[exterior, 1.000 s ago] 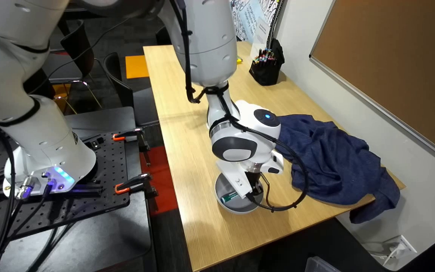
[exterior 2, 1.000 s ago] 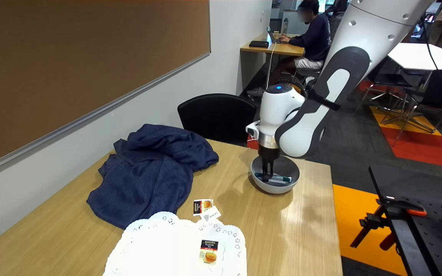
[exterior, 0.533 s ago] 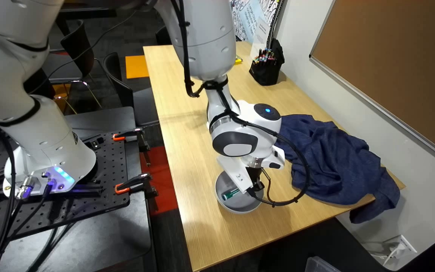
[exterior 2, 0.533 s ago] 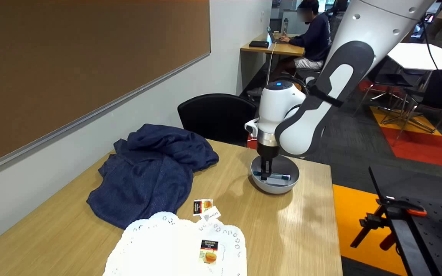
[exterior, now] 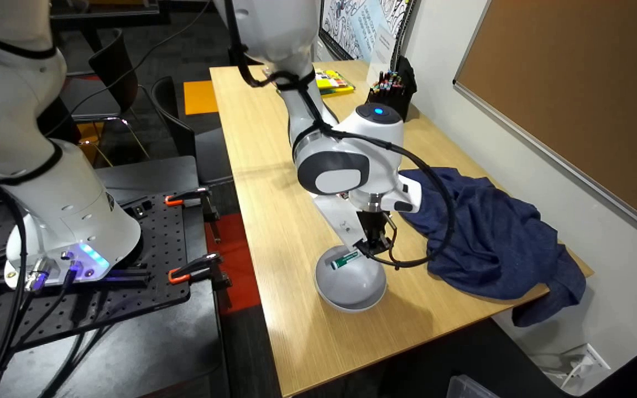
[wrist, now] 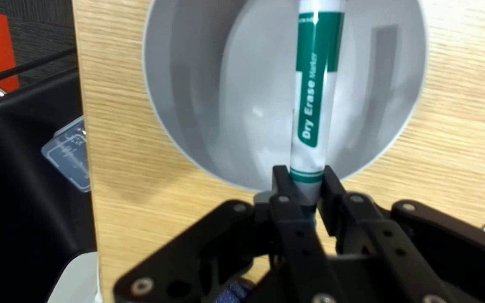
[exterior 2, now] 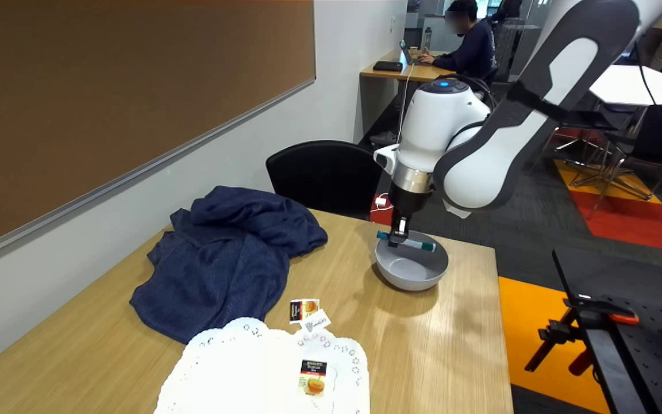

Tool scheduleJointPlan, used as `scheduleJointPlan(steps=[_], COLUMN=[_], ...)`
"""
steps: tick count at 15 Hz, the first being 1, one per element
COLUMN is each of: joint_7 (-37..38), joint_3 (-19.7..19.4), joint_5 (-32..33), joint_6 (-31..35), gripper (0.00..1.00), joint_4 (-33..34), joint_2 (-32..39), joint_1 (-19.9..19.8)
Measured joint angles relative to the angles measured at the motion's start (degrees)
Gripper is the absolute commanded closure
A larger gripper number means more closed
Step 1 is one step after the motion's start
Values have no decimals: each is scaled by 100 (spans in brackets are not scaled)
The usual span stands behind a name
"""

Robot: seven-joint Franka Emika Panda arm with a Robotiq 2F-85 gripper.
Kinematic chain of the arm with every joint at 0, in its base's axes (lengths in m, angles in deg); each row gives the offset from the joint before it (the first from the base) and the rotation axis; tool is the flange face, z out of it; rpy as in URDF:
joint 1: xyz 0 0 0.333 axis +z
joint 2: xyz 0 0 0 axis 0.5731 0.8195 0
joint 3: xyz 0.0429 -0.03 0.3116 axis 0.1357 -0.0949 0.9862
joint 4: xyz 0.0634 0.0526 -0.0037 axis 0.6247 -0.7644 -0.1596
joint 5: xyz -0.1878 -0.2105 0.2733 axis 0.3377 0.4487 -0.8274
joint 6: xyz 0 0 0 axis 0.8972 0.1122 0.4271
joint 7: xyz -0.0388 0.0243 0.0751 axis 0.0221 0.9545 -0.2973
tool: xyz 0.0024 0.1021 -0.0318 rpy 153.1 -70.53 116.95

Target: Take the marker out of the bowl and put it on the table

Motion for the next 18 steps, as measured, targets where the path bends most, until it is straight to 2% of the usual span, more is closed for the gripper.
scheduleJointPlan(steps=[3, 6, 9, 13, 18], joint_7=[338, 452, 455, 422, 381], joint_3=[-235, -249, -110, 277, 422], joint_5=[177, 206, 206, 227, 742], joint_6=[57, 55, 44, -188, -715], gripper=[95, 95, 95, 95, 95], joint_4=[-287, -381, -376, -301, -41], joint_2=[-508, -871, -1051, -1070, -874], joint_1=[375, 638, 797, 892, 1228])
